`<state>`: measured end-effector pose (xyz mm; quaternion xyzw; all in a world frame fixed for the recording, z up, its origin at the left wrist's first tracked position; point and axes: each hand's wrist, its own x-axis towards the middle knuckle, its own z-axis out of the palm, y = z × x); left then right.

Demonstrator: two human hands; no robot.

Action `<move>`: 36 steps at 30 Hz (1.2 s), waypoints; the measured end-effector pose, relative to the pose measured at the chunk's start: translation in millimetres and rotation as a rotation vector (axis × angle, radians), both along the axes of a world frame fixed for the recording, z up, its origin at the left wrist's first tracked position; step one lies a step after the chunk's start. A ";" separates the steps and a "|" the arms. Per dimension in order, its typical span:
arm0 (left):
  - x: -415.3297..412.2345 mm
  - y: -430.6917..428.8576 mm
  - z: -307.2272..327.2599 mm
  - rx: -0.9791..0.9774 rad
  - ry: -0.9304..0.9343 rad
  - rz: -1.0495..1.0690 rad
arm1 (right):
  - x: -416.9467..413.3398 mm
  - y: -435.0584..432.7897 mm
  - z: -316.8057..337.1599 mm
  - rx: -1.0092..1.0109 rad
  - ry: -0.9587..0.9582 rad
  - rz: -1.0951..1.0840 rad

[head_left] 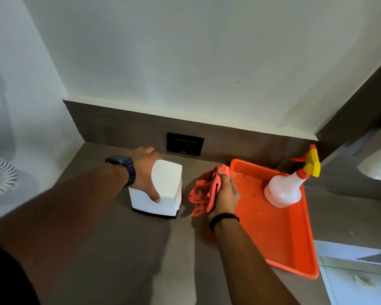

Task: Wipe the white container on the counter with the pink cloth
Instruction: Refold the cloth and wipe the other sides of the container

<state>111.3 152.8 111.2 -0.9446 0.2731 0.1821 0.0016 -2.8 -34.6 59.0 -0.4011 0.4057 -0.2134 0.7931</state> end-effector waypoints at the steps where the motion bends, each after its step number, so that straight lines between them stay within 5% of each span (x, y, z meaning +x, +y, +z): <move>1: -6.8 2.0 -6.8 -0.012 -0.030 0.126 | -0.2 0.1 0.2 0.006 0.004 -0.005; 4: -34.8 7.2 -25.7 -0.204 0.006 0.642 | -1.3 5.8 0.9 0.018 0.009 -0.018; 7: -57.3 19.9 -28.1 -0.286 -0.036 0.847 | -6.7 14.6 1.0 0.021 0.016 0.010; 11: -49.8 40.1 -16.8 -0.222 -0.226 0.426 | -17.4 25.8 -6.5 -0.035 0.043 0.074; 17: -17.3 31.5 -8.7 0.117 0.036 -0.140 | -26.4 61.3 -16.5 -0.183 -0.051 0.220; 26: -8.2 30.0 -30.5 -0.004 -0.075 -0.196 | 23.8 95.7 -11.0 -0.290 -0.011 0.574; 36: -3.1 29.5 -39.4 -0.018 -0.075 -0.171 | -12.1 123.9 -37.4 -0.153 0.074 0.459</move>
